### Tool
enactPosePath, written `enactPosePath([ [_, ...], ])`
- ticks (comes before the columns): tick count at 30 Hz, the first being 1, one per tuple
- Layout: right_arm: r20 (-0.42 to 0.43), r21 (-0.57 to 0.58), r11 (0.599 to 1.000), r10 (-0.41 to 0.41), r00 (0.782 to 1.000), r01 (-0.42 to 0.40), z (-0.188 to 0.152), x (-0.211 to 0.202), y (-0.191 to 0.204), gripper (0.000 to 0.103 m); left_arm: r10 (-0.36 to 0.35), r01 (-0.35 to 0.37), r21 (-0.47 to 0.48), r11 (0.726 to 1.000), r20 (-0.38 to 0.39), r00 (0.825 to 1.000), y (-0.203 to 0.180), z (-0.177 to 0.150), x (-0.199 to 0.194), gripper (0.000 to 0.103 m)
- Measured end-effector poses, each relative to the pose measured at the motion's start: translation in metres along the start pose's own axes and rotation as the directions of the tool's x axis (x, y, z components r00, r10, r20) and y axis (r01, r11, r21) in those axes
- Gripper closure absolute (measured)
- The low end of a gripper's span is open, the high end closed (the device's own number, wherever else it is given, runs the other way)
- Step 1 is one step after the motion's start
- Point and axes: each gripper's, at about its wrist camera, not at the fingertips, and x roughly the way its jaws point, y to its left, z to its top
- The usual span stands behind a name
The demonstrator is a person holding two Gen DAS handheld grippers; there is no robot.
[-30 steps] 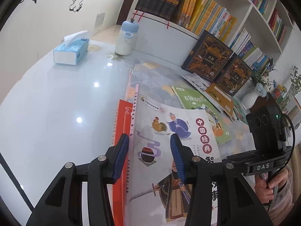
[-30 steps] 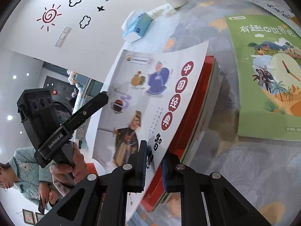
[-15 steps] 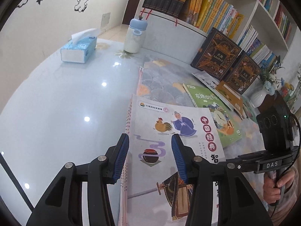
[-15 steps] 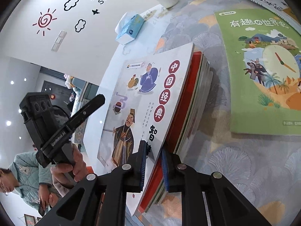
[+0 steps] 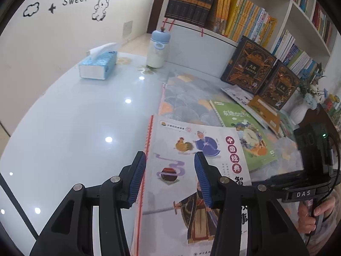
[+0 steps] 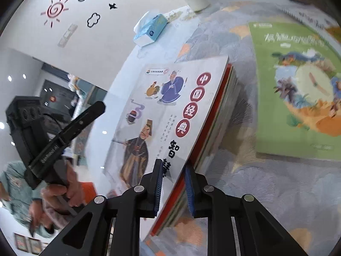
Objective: Organize books
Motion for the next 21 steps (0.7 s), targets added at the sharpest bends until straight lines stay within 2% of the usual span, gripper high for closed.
enactPosePath([
  [2, 0.026, -0.038, 0.996, -0.082, 0.996, 0.083, -0.002, -0.009, 0.002, 0.082, 0.032, -0.032, 0.007, 0.999, 0.002, 0.999, -0.005, -0.004, -0.005, 0.057],
  [4, 0.048, -0.055, 0.986, -0.156, 0.987, 0.159, -0.004, -0.019, -0.001, 0.072, 0.067, -0.067, -0.011, 0.998, 0.017, 0.998, -0.011, -0.012, -0.013, 0.056],
  [5, 0.081, -0.054, 0.985, -0.162, 0.983, 0.166, -0.007, -0.028, -0.005, 0.067, 0.068, -0.067, -0.029, 0.997, 0.033, 0.997, -0.014, -0.015, -0.017, 0.056],
  [6, 0.117, -0.055, 0.987, -0.146, 0.982, 0.153, -0.011, -0.035, -0.008, 0.052, 0.058, -0.056, -0.053, 0.997, 0.055, 0.997, -0.021, -0.021, -0.021, 0.056],
  [7, 0.175, -0.058, 0.989, -0.122, 0.977, 0.134, -0.021, -0.045, -0.015, 0.043, 0.044, -0.040, -0.063, 0.997, 0.069, 0.997, -0.027, -0.027, -0.025, 0.056],
  [10, 0.256, -0.080, 0.988, -0.106, 0.961, 0.130, -0.054, -0.063, -0.036, 0.043, 0.008, -0.003, -0.047, 0.999, 0.096, 0.995, -0.060, -0.048, -0.028, 0.053],
  [14, 0.300, -0.071, 0.972, -0.194, 0.934, 0.225, -0.087, -0.074, -0.069, 0.043, -0.002, 0.003, -0.010, 1.000, 0.096, 0.995, -0.101, -0.069, -0.021, 0.053],
  [17, 0.275, 0.003, 0.970, -0.234, 0.932, 0.243, -0.100, -0.079, -0.103, 0.043, -0.039, 0.038, 0.018, 0.999, 0.073, 0.997, -0.131, -0.070, -0.004, 0.053],
  [19, 0.308, 0.027, 0.983, -0.183, 0.934, 0.184, -0.107, -0.092, -0.122, 0.044, -0.039, 0.036, 0.050, 0.998, 0.056, 0.998, -0.149, -0.070, 0.004, 0.053],
  [21, 0.308, 0.056, 0.978, -0.210, 0.928, 0.203, -0.109, -0.102, -0.131, 0.044, -0.059, 0.054, 0.088, 0.995, 0.050, 0.997, -0.165, -0.071, 0.008, 0.053],
])
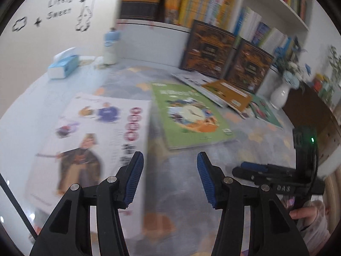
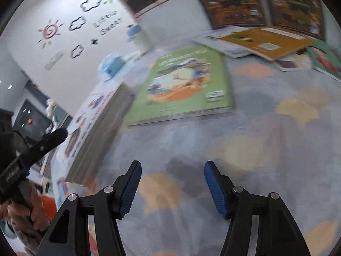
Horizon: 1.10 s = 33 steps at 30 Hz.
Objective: Organize books
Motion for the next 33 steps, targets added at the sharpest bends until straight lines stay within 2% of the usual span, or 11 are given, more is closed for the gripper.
enactPosePath([
  [7, 0.012, 0.124, 0.982, -0.147, 0.989, 0.145, -0.010, -0.051, -0.062, 0.043, 0.008, -0.007, 0.022, 1.000, -0.048, 0.999, -0.013, 0.000, 0.016, 0.053],
  [11, 0.041, 0.222, 0.973, -0.070, 0.997, 0.059, -0.014, -0.064, -0.082, 0.043, -0.060, 0.064, 0.050, 0.997, -0.090, 0.994, -0.028, 0.011, 0.037, 0.053],
  [14, 0.051, 0.266, 0.964, -0.035, 0.998, 0.021, -0.010, -0.073, -0.091, 0.043, -0.046, 0.055, 0.088, 0.995, -0.103, 0.994, -0.033, 0.026, 0.050, 0.053],
  [18, 0.004, 0.248, 0.966, -0.072, 0.997, 0.069, 0.008, -0.082, -0.090, 0.043, -0.007, 0.009, 0.017, 1.000, -0.115, 0.993, -0.009, 0.050, 0.070, 0.037],
  [20, 0.016, 0.230, 0.967, -0.113, 0.994, 0.106, 0.023, -0.088, -0.085, 0.039, 0.013, -0.012, 0.006, 1.000, -0.127, 0.992, 0.002, 0.052, 0.079, 0.037],
  [21, 0.025, 0.225, 0.968, -0.121, 0.992, 0.112, 0.029, -0.088, -0.082, 0.032, 0.007, -0.007, -0.002, 1.000, -0.140, 0.990, 0.007, 0.051, 0.085, 0.037],
  [22, 0.034, 0.216, 0.970, -0.121, 0.992, 0.111, 0.036, -0.086, -0.078, 0.027, -0.003, 0.001, -0.013, 1.000, -0.152, 0.988, 0.012, 0.051, 0.090, 0.037],
  [27, 0.001, 0.161, 0.986, -0.040, 0.999, 0.039, 0.079, -0.038, -0.053, 0.027, -0.031, 0.029, -0.015, 0.999, -0.176, 0.984, 0.005, 0.060, 0.099, 0.037],
  [30, -0.044, 0.144, 0.988, -0.043, 0.998, 0.049, 0.106, 0.001, -0.041, 0.027, -0.113, 0.110, -0.025, 0.994, -0.208, 0.972, -0.008, 0.062, 0.108, 0.036],
  [31, -0.058, 0.140, 0.989, -0.041, 0.998, 0.048, 0.113, 0.014, -0.039, 0.028, -0.103, 0.102, -0.013, 0.995, -0.215, 0.971, -0.012, 0.062, 0.113, 0.035],
  [33, -0.097, 0.134, 0.990, -0.038, 0.995, 0.051, 0.125, 0.039, -0.035, 0.035, 0.003, -0.002, 0.004, 1.000, -0.256, 0.967, -0.015, 0.060, 0.130, 0.035],
])
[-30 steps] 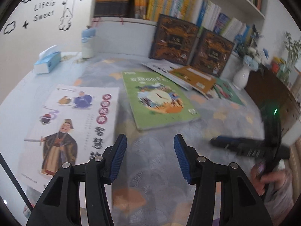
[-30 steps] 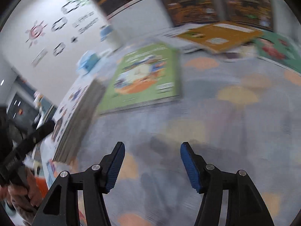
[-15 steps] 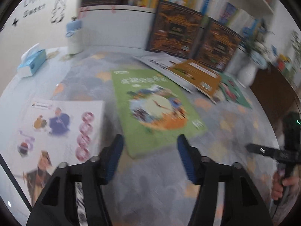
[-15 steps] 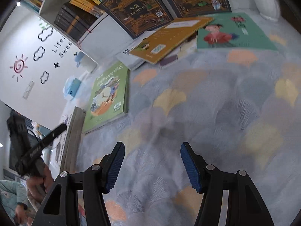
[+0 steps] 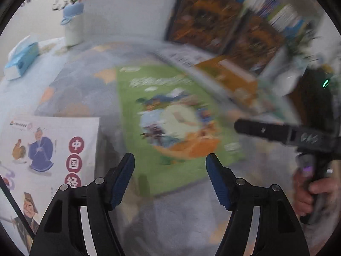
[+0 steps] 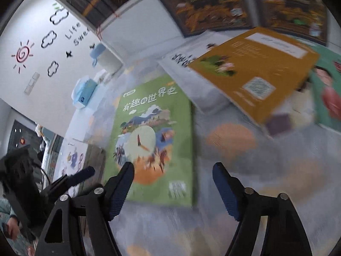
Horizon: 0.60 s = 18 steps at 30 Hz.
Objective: Organize books
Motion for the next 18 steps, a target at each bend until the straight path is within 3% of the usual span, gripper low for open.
enactPosePath([
  [2, -0.044, 0.023, 1.000, 0.008, 0.999, -0.007, 0.008, 0.020, -0.001, 0.037, 0.085, -0.086, -0.029, 0.996, -0.033, 0.996, 0.002, 0.002, 0.017, 0.035],
  [3, -0.052, 0.035, 0.999, 0.021, 0.998, -0.019, 0.010, 0.026, -0.004, 0.037, 0.125, -0.125, -0.019, 0.992, -0.010, 0.992, 0.000, 0.003, 0.018, 0.035],
  [6, -0.007, 0.027, 1.000, 0.008, 1.000, -0.007, 0.015, 0.028, -0.006, 0.040, 0.184, -0.184, 0.014, 0.983, 0.004, 0.983, -0.008, 0.004, 0.028, 0.030],
  [9, -0.019, 0.062, 0.994, 0.092, 0.996, -0.091, 0.011, 0.027, -0.013, 0.040, 0.136, -0.135, 0.071, 0.988, -0.011, 0.991, -0.023, 0.003, 0.036, 0.018],
  [14, -0.058, 0.033, 0.994, 0.104, 0.993, -0.102, -0.017, 0.011, -0.016, 0.040, 0.086, -0.082, 0.083, 0.993, -0.047, 0.995, -0.030, -0.013, 0.024, 0.020],
  [18, -0.109, -0.002, 0.994, 0.105, 0.988, -0.106, -0.067, -0.018, -0.020, 0.041, -0.036, 0.044, 0.120, 0.992, -0.072, 0.997, -0.038, -0.062, -0.002, 0.020],
])
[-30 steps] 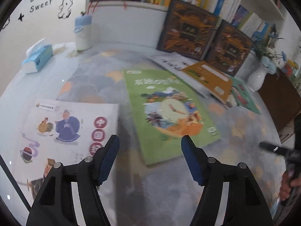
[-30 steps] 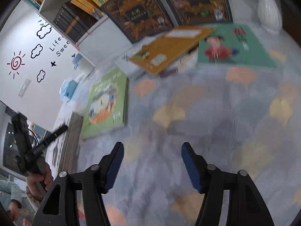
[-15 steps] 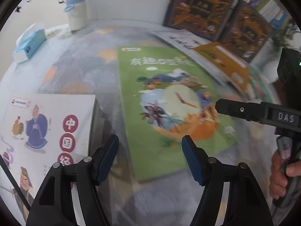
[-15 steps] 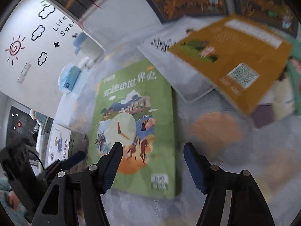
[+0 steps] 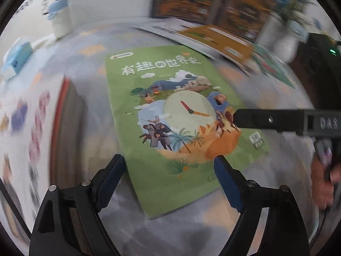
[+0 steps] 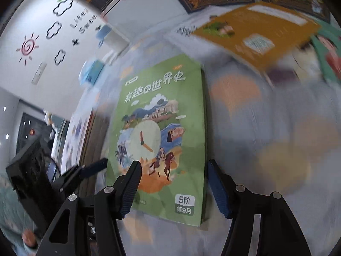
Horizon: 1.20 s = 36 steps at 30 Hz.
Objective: Organize books
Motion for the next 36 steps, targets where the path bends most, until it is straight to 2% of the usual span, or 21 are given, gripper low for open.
enactPosePath([
  [3, -0.057, -0.002, 0.998, 0.061, 0.997, -0.062, -0.049, -0.016, -0.002, 0.041, -0.126, 0.126, -0.013, 0.992, 0.001, 0.992, -0.003, -0.048, -0.023, 0.020],
  [5, -0.113, -0.030, 0.992, 0.117, 0.987, -0.121, -0.092, -0.029, 0.000, 0.041, -0.213, 0.213, -0.054, 0.976, -0.002, 0.977, 0.002, -0.068, -0.035, 0.020],
  [7, -0.141, -0.060, 0.985, 0.152, 0.978, -0.162, -0.117, -0.037, -0.001, 0.044, -0.281, 0.279, -0.104, 0.955, -0.003, 0.960, 0.009, -0.079, -0.041, 0.034],
  [8, -0.128, -0.063, 0.983, 0.165, 0.978, -0.174, -0.127, -0.042, -0.006, 0.046, -0.297, 0.295, -0.109, 0.949, -0.002, 0.955, 0.011, -0.080, -0.041, 0.038],
  [9, -0.117, -0.059, 0.982, 0.170, 0.978, -0.178, -0.130, -0.044, -0.010, 0.053, -0.299, 0.297, -0.113, 0.948, 0.001, 0.954, 0.014, -0.080, -0.038, 0.045],
  [10, -0.102, -0.037, 0.981, 0.188, 0.977, -0.193, -0.130, -0.044, -0.018, 0.057, -0.300, 0.298, -0.122, 0.947, 0.005, 0.954, 0.016, -0.078, -0.036, 0.047],
  [15, -0.077, 0.035, 0.950, 0.313, 0.947, -0.311, -0.109, -0.033, -0.041, 0.062, -0.294, 0.292, -0.116, 0.949, 0.003, 0.956, 0.017, -0.062, -0.027, 0.051],
  [17, -0.075, 0.051, 0.944, 0.328, 0.942, -0.325, -0.100, -0.028, -0.048, 0.070, -0.300, 0.299, -0.114, 0.947, 0.011, 0.954, 0.018, -0.059, -0.025, 0.051],
  [19, -0.067, 0.073, 0.947, 0.319, 0.945, -0.314, -0.100, -0.027, -0.056, 0.085, -0.300, 0.301, -0.109, 0.947, 0.026, 0.954, 0.021, -0.059, -0.025, 0.055],
  [22, -0.051, 0.096, 0.936, 0.345, 0.937, -0.339, -0.106, -0.030, -0.065, 0.086, -0.275, 0.277, -0.069, 0.958, 0.036, 0.961, 0.017, -0.058, -0.025, 0.058],
  [27, -0.024, 0.070, 0.950, 0.307, 0.951, -0.305, -0.111, -0.035, -0.061, 0.085, -0.281, 0.284, -0.080, 0.956, 0.042, 0.959, 0.021, -0.058, -0.025, 0.059],
  [32, 0.001, -0.008, 0.979, 0.205, 0.979, -0.205, -0.113, -0.041, -0.037, 0.082, -0.292, 0.291, -0.111, 0.950, 0.008, 0.956, 0.025, -0.056, -0.029, 0.059],
  [36, 0.033, -0.077, 0.979, 0.190, 0.981, -0.187, -0.117, -0.054, -0.015, 0.082, -0.269, 0.269, -0.089, 0.959, 0.013, 0.963, 0.023, -0.058, -0.040, 0.059],
])
